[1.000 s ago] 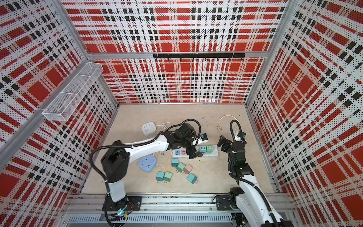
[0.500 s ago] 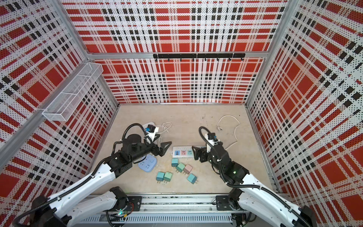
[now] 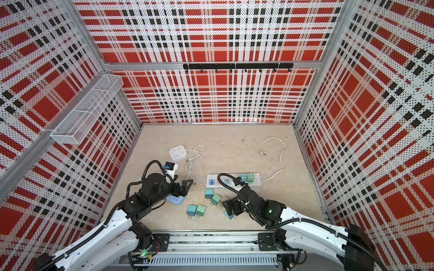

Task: Insert plugs into power strip
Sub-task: Pick up the plug from the bottom-center of the table.

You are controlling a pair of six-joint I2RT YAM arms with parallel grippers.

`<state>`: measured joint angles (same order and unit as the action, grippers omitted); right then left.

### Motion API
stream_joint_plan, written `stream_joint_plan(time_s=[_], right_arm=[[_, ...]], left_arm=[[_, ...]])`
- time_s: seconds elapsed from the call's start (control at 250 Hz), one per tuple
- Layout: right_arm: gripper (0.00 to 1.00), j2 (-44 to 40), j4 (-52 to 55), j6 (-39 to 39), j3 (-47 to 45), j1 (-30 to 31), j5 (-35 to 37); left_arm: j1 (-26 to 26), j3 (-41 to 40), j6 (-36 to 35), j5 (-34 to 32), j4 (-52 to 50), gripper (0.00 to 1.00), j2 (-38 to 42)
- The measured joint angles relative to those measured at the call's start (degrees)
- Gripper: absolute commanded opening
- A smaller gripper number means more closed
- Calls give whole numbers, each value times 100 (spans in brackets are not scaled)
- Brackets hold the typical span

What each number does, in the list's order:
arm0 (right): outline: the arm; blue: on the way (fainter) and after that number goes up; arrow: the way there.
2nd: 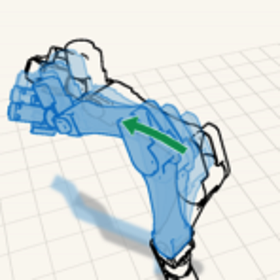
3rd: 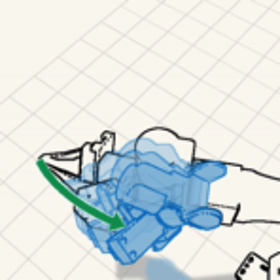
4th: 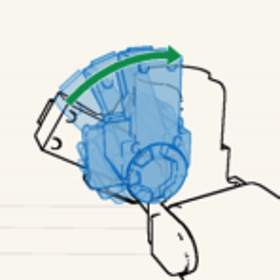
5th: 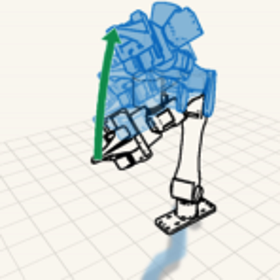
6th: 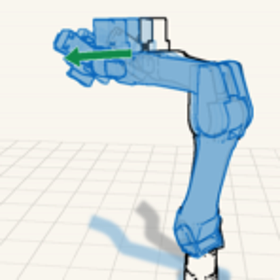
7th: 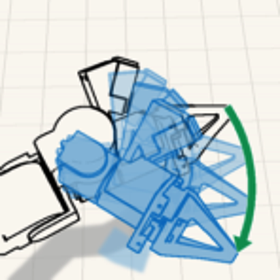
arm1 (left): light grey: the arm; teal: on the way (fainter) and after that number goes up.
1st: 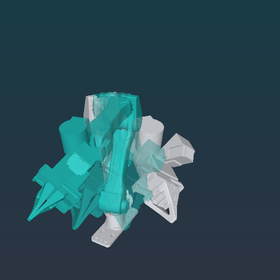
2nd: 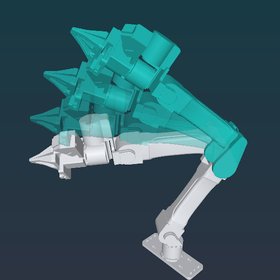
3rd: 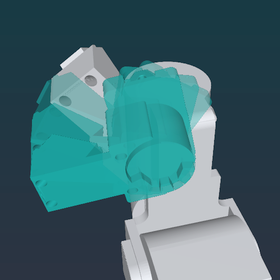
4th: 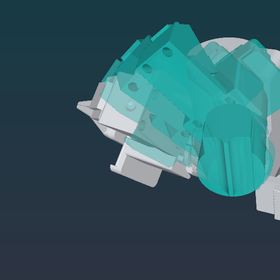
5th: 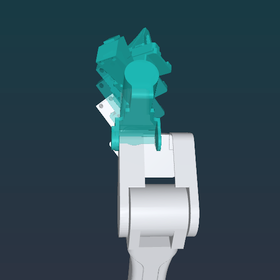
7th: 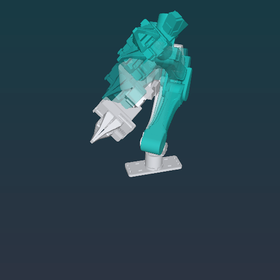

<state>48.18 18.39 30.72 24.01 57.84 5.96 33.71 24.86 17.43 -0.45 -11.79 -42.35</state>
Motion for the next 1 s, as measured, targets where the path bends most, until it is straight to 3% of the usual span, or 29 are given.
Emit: stream_joint_plan(time_s=[0.32,0.516,0.728,1.0], right_arm=[[96,365,-109,70,-264,9,-715],[90,748,-267,107,-282,101,-916],[83,1344,-374,197,-258,365,-885],[77,1904,-313,374,81,994,-468]], left_arm=[[175,-496,-227,-175,-2,99,415],[614,-568,-295,-459,48,99,737],[1019,-573,-400,-876,70,99,654],[1075,-573,-444,-1047,70,99,424]])
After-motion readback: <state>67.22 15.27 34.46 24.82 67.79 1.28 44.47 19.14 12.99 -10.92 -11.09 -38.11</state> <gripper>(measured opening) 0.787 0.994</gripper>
